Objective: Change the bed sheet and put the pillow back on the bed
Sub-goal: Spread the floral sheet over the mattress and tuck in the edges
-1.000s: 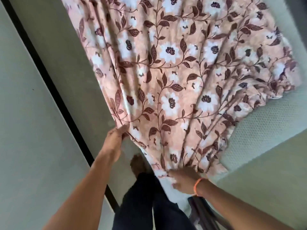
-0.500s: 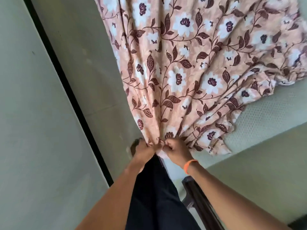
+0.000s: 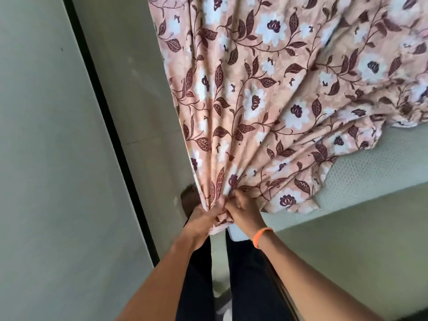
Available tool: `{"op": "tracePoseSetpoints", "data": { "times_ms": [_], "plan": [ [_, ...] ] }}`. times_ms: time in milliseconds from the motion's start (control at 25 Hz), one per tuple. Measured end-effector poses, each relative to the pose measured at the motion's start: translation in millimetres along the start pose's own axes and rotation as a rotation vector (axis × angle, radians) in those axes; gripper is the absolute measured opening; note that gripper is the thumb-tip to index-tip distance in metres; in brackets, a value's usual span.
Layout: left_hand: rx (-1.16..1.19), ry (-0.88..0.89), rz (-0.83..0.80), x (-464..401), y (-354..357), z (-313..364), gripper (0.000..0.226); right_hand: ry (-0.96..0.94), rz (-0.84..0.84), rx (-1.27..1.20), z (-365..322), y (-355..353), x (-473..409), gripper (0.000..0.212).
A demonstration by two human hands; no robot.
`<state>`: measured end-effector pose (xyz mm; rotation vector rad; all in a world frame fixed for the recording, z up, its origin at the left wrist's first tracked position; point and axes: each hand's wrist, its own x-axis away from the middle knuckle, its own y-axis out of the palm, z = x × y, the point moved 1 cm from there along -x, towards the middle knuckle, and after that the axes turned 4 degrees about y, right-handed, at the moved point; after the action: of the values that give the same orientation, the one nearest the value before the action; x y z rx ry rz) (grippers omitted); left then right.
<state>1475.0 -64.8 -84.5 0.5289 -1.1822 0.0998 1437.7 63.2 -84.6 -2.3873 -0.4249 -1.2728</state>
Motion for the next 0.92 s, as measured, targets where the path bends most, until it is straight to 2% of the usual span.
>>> {"op": "tracePoseSetpoints", "data": {
  "times_ms": [80,120,160,240,280,320,400,480,560,600,640,680,720,760,840,880,920],
  "plan": [
    [-0.14,-0.012,0.079,10,1,-4,0.013,0.087,-0.134,-0.038,10,-5,10,0.01],
    [-0.224,-0.025,0.176,12,-3,-9,0.007,0.179,-0.211,-0.062,13,-8,16,0.014],
    [-0.334,-0.048,0.296,11,-9,-18,0.01,0.284,-0.296,-0.047,15,-11,22,0.018],
    [-0.532,-0.093,0.518,7,-19,-35,0.017,0.392,-0.435,0.15,20,-15,30,0.023],
    [-0.549,-0.104,0.611,9,-19,-43,0.017,0.34,-0.448,0.325,23,-15,31,0.023],
    [-0.503,-0.091,0.689,11,-18,-52,0.016,0.211,-0.417,0.523,24,-16,29,0.023],
    [-0.303,-0.073,0.775,15,-11,-60,0.019,-0.124,-0.258,0.823,19,-15,20,0.026],
    [0.151,0.009,0.823,13,-4,-61,0.021,-0.412,-0.147,1.081,11,-20,7,0.05],
    [0.656,0.107,0.794,7,2,-57,0.022,-0.547,-0.076,1.399,7,-28,-2,0.081],
    [0.817,0.14,0.778,4,1,-55,0.022,-0.611,-0.041,1.525,7,-33,-3,0.086],
    [0.92,0.171,0.763,0,-2,-52,0.023,-0.685,-0.016,1.615,10,-36,-5,0.081],
    [0.982,0.182,0.718,-2,-5,-49,0.024,-0.748,-0.016,1.667,13,-40,-8,0.067],
    [0.95,0.173,0.677,-3,-7,-45,0.026,-0.8,-0.008,1.658,16,-41,-11,0.051],
    [0.771,0.171,0.66,-4,-11,-43,0.028,-0.769,-0.032,1.619,18,-39,-16,0.039],
    [0.147,0.178,0.653,-6,-17,-45,0.032,-0.6,-0.176,1.481,15,-36,-19,0.022],
    [-0.06,0.202,0.649,-3,-19,-48,0.033,-0.485,-0.269,1.404,13,-33,-20,0.016],
    [-0.072,0.24,0.585,-1,-19,-53,0.034,-0.351,-0.351,1.325,10,-30,-18,0.018]
  ]
}}
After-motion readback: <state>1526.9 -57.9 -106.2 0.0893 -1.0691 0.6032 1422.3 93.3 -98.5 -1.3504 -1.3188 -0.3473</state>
